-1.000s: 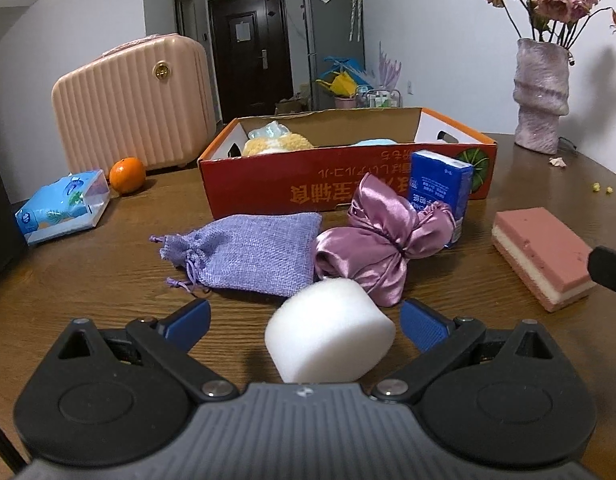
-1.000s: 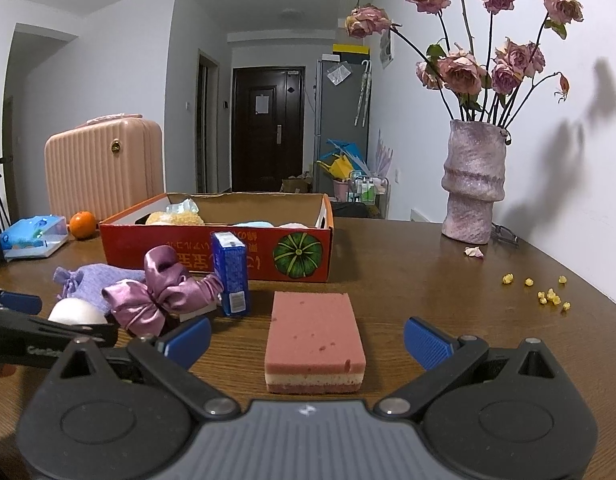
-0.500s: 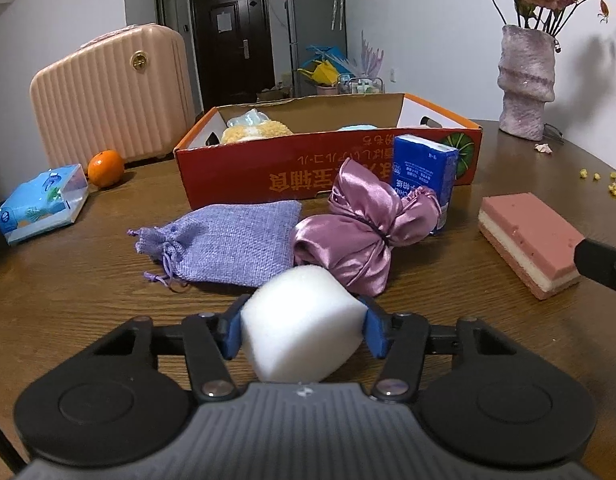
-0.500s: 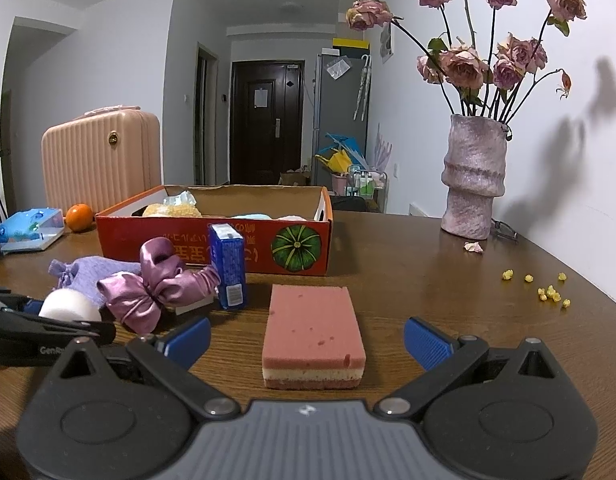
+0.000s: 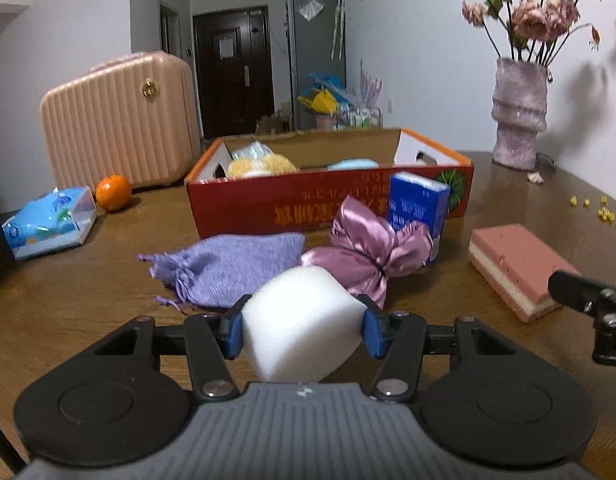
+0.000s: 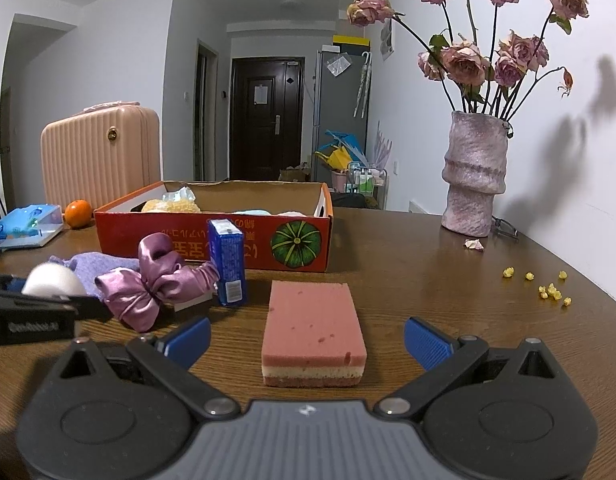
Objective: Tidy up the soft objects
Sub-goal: 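Grasp the white foam block with the left gripper, then grasp the pink sponge with the right gripper while the left gripper holds the foam block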
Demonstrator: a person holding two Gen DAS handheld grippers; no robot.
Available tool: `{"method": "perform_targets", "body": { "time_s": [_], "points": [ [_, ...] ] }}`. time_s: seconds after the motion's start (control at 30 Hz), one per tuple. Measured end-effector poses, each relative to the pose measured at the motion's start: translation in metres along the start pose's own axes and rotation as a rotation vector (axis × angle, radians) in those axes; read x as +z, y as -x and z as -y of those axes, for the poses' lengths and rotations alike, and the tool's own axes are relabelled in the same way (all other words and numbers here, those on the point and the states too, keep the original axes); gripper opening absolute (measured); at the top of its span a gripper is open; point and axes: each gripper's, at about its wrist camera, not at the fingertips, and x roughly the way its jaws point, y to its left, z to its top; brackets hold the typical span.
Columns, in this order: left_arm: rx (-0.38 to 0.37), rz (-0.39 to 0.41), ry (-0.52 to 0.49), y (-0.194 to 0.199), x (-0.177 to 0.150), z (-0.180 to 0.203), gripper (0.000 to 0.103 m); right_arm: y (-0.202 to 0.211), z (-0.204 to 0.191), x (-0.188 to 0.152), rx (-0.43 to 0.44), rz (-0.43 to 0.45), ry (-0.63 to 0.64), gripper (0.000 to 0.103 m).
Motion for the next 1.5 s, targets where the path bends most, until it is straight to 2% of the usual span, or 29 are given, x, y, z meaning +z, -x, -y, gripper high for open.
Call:
{"method": "perform_targets", "body": {
  "time_s": [0.3, 0.57, 1.5],
  "points": [
    [0.004, 0.071, 0.029, 0.018, 0.004, -0.01, 0.056, -0.002, -0.001, -0.001, -0.001, -0.005, 0.003, 0.103],
    [0.006, 0.089, 0.038, 0.023, 0.005, -0.012, 0.056, -0.004, -0.001, -0.002, -0.003, -0.012, 0.005, 0.103],
    [0.002, 0.104, 0.048, 0.027, 0.005, -0.017, 0.056, -0.08, -0.003, 0.009, -0.024, -0.205, 0.015, 0.103]
  ]
}}
